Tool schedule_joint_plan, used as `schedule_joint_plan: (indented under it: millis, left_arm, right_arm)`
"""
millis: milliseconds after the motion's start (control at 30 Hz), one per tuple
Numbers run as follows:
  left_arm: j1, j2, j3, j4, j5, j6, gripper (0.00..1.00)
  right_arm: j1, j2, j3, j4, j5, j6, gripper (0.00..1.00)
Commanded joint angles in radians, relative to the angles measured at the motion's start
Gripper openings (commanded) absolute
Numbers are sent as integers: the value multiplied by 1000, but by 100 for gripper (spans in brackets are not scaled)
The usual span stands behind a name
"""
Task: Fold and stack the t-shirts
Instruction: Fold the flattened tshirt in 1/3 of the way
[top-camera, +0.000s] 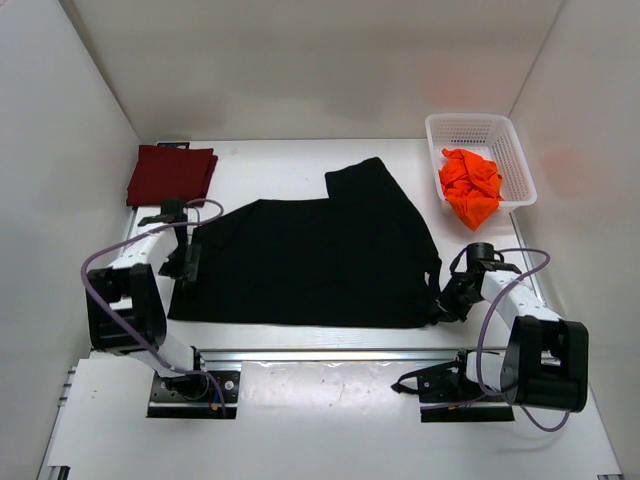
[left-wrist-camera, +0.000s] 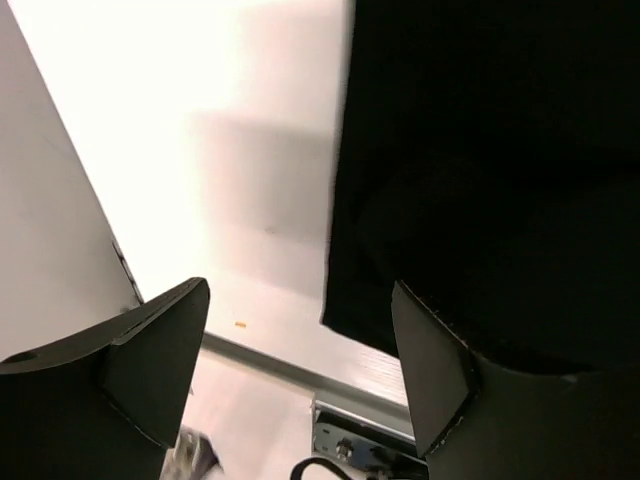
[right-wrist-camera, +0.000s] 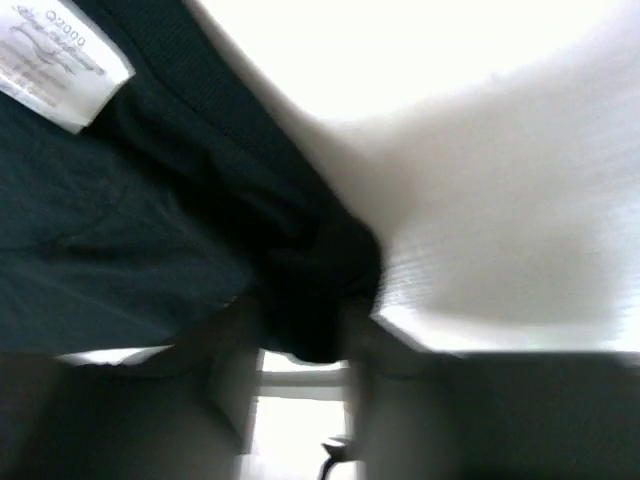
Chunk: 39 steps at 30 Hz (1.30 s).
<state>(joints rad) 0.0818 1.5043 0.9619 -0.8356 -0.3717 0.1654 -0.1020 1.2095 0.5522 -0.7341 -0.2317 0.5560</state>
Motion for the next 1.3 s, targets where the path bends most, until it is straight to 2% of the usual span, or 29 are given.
schedule_joint_plan:
  millis: [0, 33, 133, 233, 300, 367, 500, 600, 733, 833, 967, 1100, 1133, 1233, 1267]
  left_arm:
    - [88, 51, -11, 6, -32, -4, 84]
    - [102, 71, -8, 10, -30, -9, 83]
    - [101, 57, 18, 9, -41, -10, 81]
    - [75, -18, 57, 9, -10, -1, 81]
    - [64, -67, 86, 26, 26, 11, 75]
    - [40, -99, 78, 55, 101, 71, 64]
    - [-63, -119, 57, 78, 212, 150, 48]
    - [-128, -95, 43, 58, 316, 186, 51]
    - [-174, -20, 15, 104, 203, 152, 55]
    - [-154, 37, 34, 73, 273, 151, 55]
    - [-183, 71, 12, 73, 304, 143, 55]
    - [-194, 109, -11, 76, 255, 111, 54]
    - [-189, 122, -12, 69, 246, 99, 51]
    - [-194, 122, -2, 33, 226, 74, 30]
    - [-200, 116, 1, 14, 228, 68, 18]
  right_arm:
    - [-22, 36, -58, 113, -55, 9, 9]
    - [-34, 36, -58, 108, -60, 9, 0]
    - [-68, -13, -31, 47, -20, 15, 1]
    - [-119, -149, 0, -43, 21, 13, 0]
    - [-192, -230, -15, -88, -9, -2, 0]
    - [-203, -249, -29, -91, -63, -4, 21]
    - [-124, -240, -9, -74, -60, 28, 34]
    - [-85, -248, 17, -70, -37, 58, 37]
    - [-77, -263, 17, -51, -55, 50, 37]
    - [-84, -286, 2, -47, -66, 59, 37]
    - [-82, -297, -11, -54, -57, 61, 37]
    - [-68, -291, -23, -41, -64, 58, 37]
    - [-64, -288, -31, -31, -66, 61, 36]
    - [-53, -284, -32, -14, -72, 64, 34]
    - [-50, -283, -35, -14, -74, 62, 35]
